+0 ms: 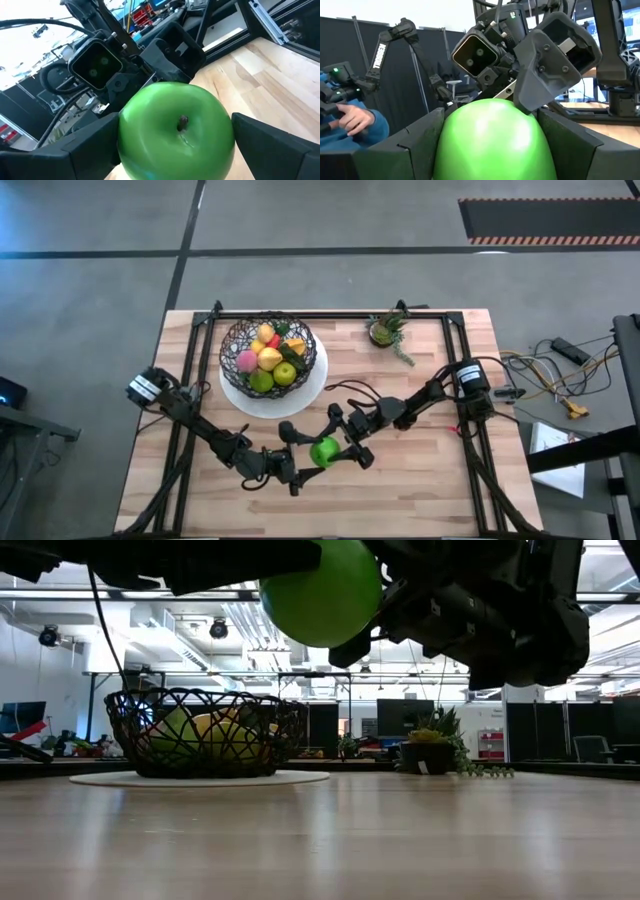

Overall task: Build produce basket
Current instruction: Put the green apple into the wire basket

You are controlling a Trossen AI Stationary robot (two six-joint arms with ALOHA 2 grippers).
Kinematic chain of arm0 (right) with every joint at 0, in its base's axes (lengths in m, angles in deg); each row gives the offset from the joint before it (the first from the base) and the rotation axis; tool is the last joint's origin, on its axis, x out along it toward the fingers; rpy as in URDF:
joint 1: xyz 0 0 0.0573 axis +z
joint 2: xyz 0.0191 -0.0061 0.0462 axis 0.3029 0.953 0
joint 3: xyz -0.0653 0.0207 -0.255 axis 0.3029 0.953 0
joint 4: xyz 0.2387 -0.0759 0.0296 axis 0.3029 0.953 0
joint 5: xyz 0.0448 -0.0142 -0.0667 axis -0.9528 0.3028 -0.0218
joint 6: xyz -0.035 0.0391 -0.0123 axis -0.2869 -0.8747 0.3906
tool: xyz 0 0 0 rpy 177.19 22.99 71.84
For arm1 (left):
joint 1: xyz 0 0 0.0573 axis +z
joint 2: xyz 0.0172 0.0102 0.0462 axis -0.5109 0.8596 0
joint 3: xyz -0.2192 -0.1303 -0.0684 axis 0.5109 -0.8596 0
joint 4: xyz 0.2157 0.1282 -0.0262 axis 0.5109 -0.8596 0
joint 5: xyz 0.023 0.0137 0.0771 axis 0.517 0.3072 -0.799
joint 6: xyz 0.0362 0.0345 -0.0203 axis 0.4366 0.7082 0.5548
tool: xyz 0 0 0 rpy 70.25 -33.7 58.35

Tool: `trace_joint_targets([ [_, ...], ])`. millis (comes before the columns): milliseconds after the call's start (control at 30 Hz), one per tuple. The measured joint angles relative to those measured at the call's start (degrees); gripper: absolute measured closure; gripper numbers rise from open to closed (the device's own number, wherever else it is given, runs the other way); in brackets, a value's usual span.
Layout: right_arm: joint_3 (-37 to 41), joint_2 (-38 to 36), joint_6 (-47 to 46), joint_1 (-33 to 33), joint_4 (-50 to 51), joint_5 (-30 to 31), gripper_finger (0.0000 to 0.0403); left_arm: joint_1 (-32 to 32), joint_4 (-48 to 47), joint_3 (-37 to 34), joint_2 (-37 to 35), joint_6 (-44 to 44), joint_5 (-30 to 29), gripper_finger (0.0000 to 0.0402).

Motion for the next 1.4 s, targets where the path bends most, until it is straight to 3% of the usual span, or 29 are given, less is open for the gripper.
trace_joint_targets([
  [267,-0.04,0.0,0.13,0.0,-0.25,0.32,0.0122,0.18,-4.28,2.29,-0.31,5.02,-0.86,0.0044],
  [433,-0.04,0.0,-0.02,-0.04,0.16,0.81,0.0122,0.85,-10.84,4.97,-0.35,5.18,-1.11,0.0044],
  [1000,-0.19,0.11,0.23,-0.13,1.39,3.09,0.0122,0.47,-17.75,5.53,-0.91,5.17,-2.53,0.0045],
  [1133,-0.34,0.11,-0.81,-0.05,1.66,4.55,0.0122,0.07,-20.75,5.5,-3.12,0.49,-2.44,0.0045],
  [1400,-0.18,0.02,-0.34,0.03,5.15,7.16,0.0122,-0.42,-37.99,7.14,-7.82,-14.47,0.0,0.0045],
])
